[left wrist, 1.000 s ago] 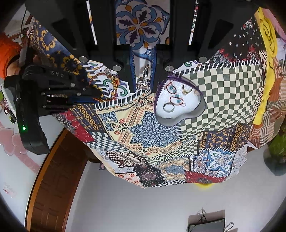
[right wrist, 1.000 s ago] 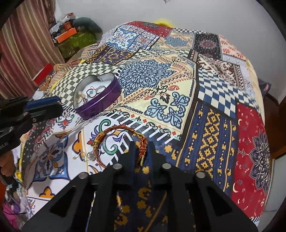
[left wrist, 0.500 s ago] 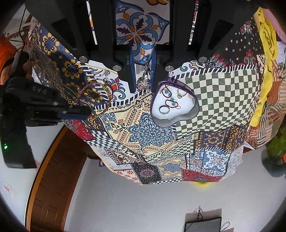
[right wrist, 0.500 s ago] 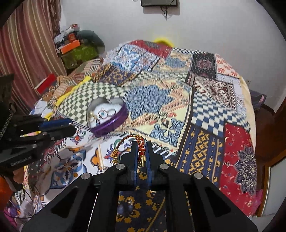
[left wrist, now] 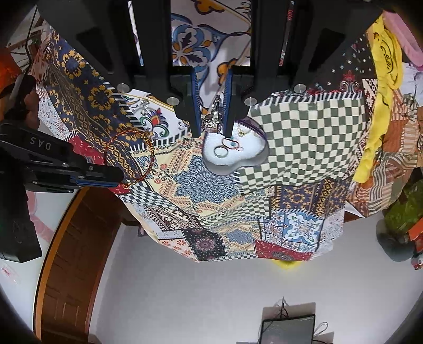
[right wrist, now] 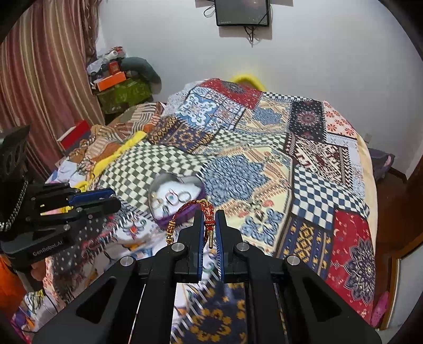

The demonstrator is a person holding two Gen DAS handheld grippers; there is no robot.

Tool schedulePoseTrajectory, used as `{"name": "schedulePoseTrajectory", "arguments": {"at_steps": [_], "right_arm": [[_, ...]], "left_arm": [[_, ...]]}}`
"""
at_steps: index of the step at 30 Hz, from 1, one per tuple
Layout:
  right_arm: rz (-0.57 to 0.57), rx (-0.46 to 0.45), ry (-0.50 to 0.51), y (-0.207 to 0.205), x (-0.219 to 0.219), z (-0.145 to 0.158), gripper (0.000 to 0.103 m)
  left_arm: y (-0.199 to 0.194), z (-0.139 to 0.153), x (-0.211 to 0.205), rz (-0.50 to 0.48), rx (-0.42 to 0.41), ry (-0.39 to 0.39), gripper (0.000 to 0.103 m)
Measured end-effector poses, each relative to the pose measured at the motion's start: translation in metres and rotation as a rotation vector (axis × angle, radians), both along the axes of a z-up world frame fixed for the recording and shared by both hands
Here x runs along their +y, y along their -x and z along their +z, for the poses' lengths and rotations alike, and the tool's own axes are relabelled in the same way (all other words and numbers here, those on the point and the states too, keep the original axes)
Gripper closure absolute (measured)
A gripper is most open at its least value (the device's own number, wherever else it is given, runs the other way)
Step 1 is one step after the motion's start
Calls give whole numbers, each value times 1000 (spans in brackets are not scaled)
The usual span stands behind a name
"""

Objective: Organize jewelry
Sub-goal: 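Carry the pendant and bracelet over the heart tin and open both tools to drop them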

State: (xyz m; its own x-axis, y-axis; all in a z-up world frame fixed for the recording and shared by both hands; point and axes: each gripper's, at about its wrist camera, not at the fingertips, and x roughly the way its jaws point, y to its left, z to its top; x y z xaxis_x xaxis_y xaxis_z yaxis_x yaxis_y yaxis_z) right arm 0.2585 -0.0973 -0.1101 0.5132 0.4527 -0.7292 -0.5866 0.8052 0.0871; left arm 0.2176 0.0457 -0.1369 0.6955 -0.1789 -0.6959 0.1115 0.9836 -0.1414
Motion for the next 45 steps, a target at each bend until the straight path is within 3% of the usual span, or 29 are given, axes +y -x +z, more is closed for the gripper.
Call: {"name": "schedulePoseTrajectory", "arguments": {"at_steps": [18, 30, 39, 45], "right_arm": [[71, 65, -16, -43, 64, -23, 96], [105, 141, 73, -65, 84, -56, 96], [136, 192, 94, -73, 84, -63, 95], [131, 192, 91, -74, 79, -59, 86]], "left_arm": [[-30, 2, 35, 59, -32, -9, 88], [-65, -27, 41, 58, 34, 3, 88], [-83, -49, 34, 35, 88, 10, 88], [-89, -55, 34, 28, 113, 26, 88]]}}
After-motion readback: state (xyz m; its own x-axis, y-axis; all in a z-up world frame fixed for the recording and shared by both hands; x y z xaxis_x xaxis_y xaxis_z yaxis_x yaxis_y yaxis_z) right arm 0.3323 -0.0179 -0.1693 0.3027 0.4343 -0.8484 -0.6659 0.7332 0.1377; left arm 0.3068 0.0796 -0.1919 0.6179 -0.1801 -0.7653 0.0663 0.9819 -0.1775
